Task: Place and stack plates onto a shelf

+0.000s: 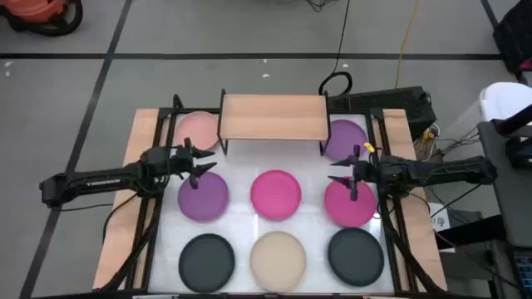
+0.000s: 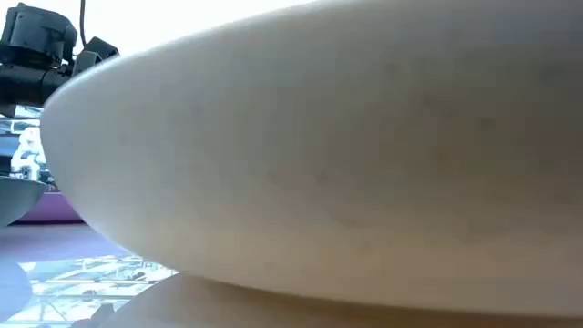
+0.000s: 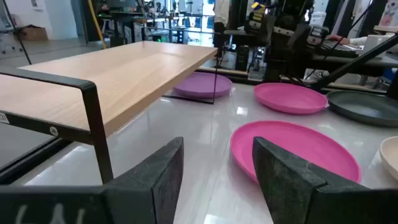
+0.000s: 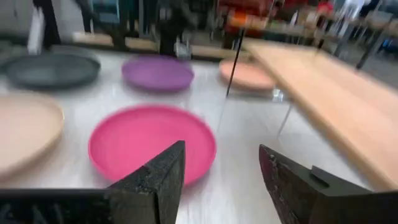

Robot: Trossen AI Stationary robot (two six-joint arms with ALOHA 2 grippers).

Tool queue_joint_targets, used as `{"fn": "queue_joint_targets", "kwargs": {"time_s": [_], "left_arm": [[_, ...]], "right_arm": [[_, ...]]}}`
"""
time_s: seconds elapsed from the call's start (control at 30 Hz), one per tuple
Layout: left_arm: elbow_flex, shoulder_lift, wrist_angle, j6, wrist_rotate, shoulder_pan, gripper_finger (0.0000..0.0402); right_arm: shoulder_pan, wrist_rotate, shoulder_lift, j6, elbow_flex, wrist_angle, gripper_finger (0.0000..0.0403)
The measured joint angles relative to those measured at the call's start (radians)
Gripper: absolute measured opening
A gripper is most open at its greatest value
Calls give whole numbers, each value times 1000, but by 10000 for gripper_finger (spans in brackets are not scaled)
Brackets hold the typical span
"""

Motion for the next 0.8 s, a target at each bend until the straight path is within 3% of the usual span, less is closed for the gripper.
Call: {"fn": "queue_joint_targets", "kwargs": {"time_s": [0.23, 0.33, 0.53, 0.8], "left_arm": [[0, 0, 0, 0, 0, 0, 196], [0, 0, 0, 0, 0, 0, 196], [0, 0, 0, 0, 0, 0, 196], [0, 0, 0, 0, 0, 0, 196]], "right_arm": [[7, -80, 280, -16, 33, 70, 185], [37, -128, 415, -30, 33, 206, 185], [134, -129, 672, -97, 50, 459, 185], [190, -126, 929, -112, 177, 469, 185]]}}
